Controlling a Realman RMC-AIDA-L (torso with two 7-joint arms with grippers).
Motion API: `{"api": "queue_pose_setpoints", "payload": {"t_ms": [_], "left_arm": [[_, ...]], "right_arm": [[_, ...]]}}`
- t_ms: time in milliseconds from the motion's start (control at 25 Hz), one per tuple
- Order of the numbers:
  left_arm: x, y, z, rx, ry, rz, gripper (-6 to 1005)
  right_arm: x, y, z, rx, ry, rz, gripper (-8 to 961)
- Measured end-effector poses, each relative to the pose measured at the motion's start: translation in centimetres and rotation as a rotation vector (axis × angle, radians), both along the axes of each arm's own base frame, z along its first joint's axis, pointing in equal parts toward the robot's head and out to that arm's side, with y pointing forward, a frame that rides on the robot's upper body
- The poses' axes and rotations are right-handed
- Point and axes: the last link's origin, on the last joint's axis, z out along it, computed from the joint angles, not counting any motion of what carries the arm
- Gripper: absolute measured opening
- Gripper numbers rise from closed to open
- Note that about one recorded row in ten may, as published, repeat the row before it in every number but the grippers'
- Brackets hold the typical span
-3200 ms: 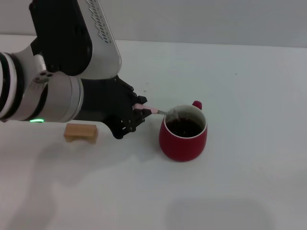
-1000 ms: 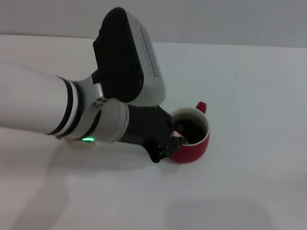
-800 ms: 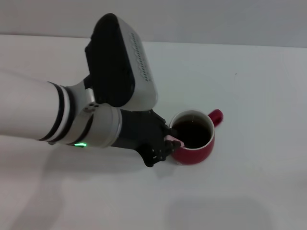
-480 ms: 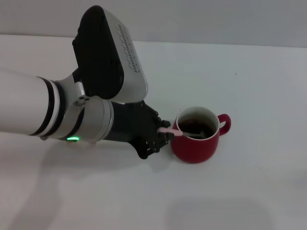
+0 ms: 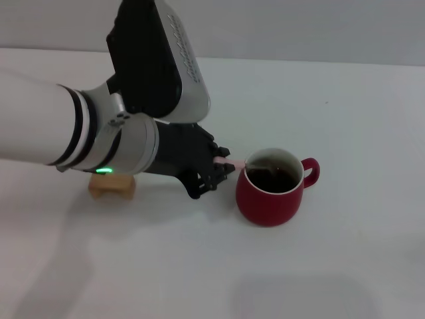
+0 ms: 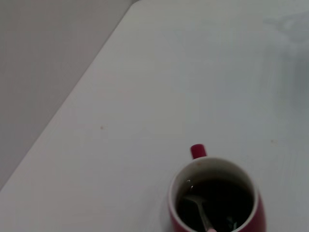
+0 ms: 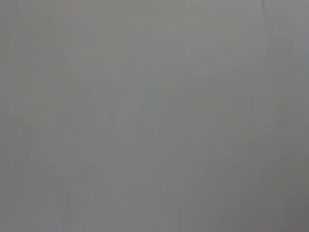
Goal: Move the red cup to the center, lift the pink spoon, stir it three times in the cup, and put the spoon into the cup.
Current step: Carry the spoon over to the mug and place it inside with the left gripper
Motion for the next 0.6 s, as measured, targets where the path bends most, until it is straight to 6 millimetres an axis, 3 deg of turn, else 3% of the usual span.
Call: {"api": "queue_pose_setpoints", "payload": {"t_ms": [600], "left_arm": [[0.26, 1.08, -0.16, 0.010, -0.005, -0.005, 185]], "right_arm": [[-0.08, -0.01, -0.10, 0.004, 0.007, -0.001, -1]]}}
